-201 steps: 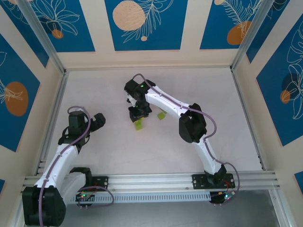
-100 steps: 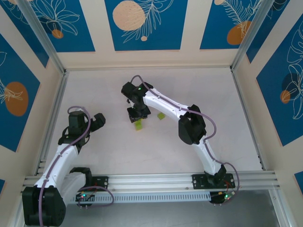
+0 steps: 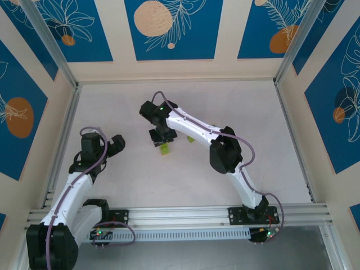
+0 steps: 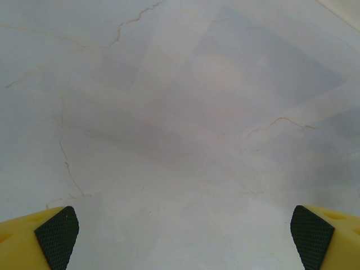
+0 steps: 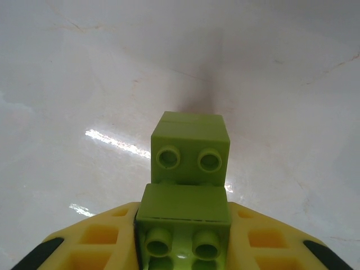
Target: Assemble a carrot with lego
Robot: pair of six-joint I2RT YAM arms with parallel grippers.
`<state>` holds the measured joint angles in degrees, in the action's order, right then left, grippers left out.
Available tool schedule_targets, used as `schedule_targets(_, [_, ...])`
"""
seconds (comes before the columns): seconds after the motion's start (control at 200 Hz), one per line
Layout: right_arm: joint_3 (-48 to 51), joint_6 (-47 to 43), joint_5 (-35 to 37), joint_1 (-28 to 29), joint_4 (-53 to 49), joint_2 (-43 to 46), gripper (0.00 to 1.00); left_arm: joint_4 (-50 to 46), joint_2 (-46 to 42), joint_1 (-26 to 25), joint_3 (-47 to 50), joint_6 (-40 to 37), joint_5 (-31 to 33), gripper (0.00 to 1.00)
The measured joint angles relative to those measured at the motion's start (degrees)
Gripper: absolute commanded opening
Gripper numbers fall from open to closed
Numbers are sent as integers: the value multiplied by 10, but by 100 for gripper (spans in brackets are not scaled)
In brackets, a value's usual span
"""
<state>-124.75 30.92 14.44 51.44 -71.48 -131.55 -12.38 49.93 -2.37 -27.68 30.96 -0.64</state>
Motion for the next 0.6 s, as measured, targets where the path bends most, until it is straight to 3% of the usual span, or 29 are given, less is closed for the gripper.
schedule_targets(0.595, [-99, 7, 9, 2, -66, -54, 29, 0, 0, 0, 1, 0, -4, 99])
